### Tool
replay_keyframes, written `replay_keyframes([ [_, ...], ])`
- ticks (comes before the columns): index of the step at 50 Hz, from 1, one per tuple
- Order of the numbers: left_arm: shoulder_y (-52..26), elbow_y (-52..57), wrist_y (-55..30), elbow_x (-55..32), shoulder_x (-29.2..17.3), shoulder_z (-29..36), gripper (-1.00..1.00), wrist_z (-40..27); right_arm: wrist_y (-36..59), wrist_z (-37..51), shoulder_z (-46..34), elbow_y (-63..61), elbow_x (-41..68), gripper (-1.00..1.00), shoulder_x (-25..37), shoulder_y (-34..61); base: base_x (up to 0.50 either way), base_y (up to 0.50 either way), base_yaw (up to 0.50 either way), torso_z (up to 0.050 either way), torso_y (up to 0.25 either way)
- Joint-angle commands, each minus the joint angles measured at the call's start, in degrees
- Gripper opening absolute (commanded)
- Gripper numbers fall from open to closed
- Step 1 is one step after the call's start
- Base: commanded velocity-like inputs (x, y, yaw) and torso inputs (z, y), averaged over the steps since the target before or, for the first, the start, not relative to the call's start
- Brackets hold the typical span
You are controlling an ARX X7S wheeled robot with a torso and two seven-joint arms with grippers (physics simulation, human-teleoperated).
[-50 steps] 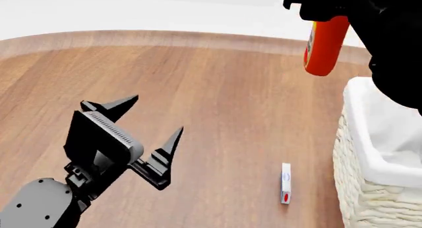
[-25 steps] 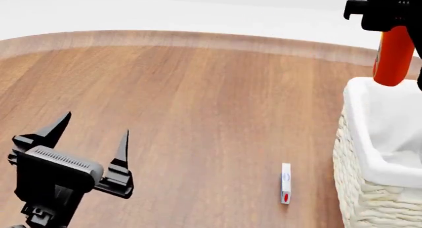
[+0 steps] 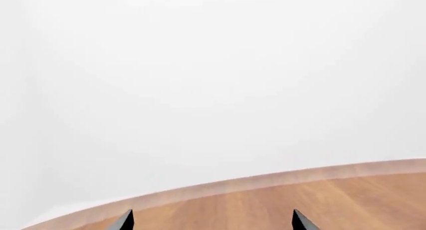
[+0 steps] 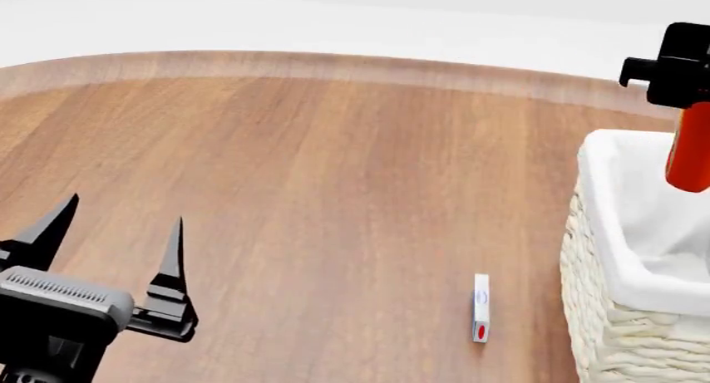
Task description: Pick up the ketchup, and put it in the basket.
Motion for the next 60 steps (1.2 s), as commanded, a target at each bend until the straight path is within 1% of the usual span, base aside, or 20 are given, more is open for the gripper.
replay_keyframes([
  [1,1.1,1.4,0.7,-1.4,-0.6,-0.2,1.00,0.6,-5.2,-3.4,0.3,3.6,-2.4,-1.00,-0.3,-4.0,0.00,0.00,0.00,0.000,0.000],
  [9,2.1,2.7,0.9,-2.6,-1.1,-0.3,1.00,1.2,-10.4,-7.3,-0.3,10.0,-4.5,-1.00,-2.8,-5.7,0.00,0.00,0.00,0.000,0.001],
  [17,3.1,3.4,1.5,-3.3,-1.8,-0.4,1.00,1.7,-18.7,-14.4,-1.9,30.1,-9.4,-1.00,-10.0,-0.3,0.00,0.00,0.00,0.001,0.000],
  [20,3.1,2.3,2.2,-3.3,-1.8,-0.5,1.00,1.9,-24.0,-18.6,-2.6,42.2,-11.7,-1.00,-14.1,3.1,0.00,0.00,0.00,0.000,0.000],
  [22,3.3,2.3,2.4,-3.6,-1.8,-0.6,1.00,1.9,-24.6,-18.8,-1.7,43.6,-12.5,-1.00,-14.6,3.1,0.00,0.00,0.00,0.000,0.000],
  [26,3.5,2.0,3.0,-4.0,-1.4,-0.3,1.00,2.3,-25.9,-19.6,2.3,43.6,-14.2,-1.00,-14.6,2.5,0.00,0.00,0.00,0.000,0.003],
  [33,4.8,2.8,4.1,-5.2,-1.6,0.1,1.00,3.5,-26.1,-20.2,10.1,43.6,-20.1,-1.00,-14.9,1.9,0.00,0.00,0.00,0.000,0.000],
  [44,5.8,4.0,4.5,-6.4,-2.3,-0.6,1.00,3.5,-23.3,-21.7,25.4,43.6,-32.7,-1.00,-16.3,-0.2,0.00,0.00,0.00,0.000,0.000],
  [50,6.1,4.0,4.8,-6.5,-2.4,-0.4,1.00,3.7,-23.4,-22.6,33.2,43.6,-39.4,-1.00,-16.8,-1.2,0.00,0.00,0.00,0.000,0.002],
  [60,6.9,4.4,5.2,-7.1,-2.8,-0.6,1.00,3.8,-23.8,-23.1,42.7,43.6,-46.5,-1.00,-16.8,-1.7,0.00,0.00,0.00,0.000,0.000],
])
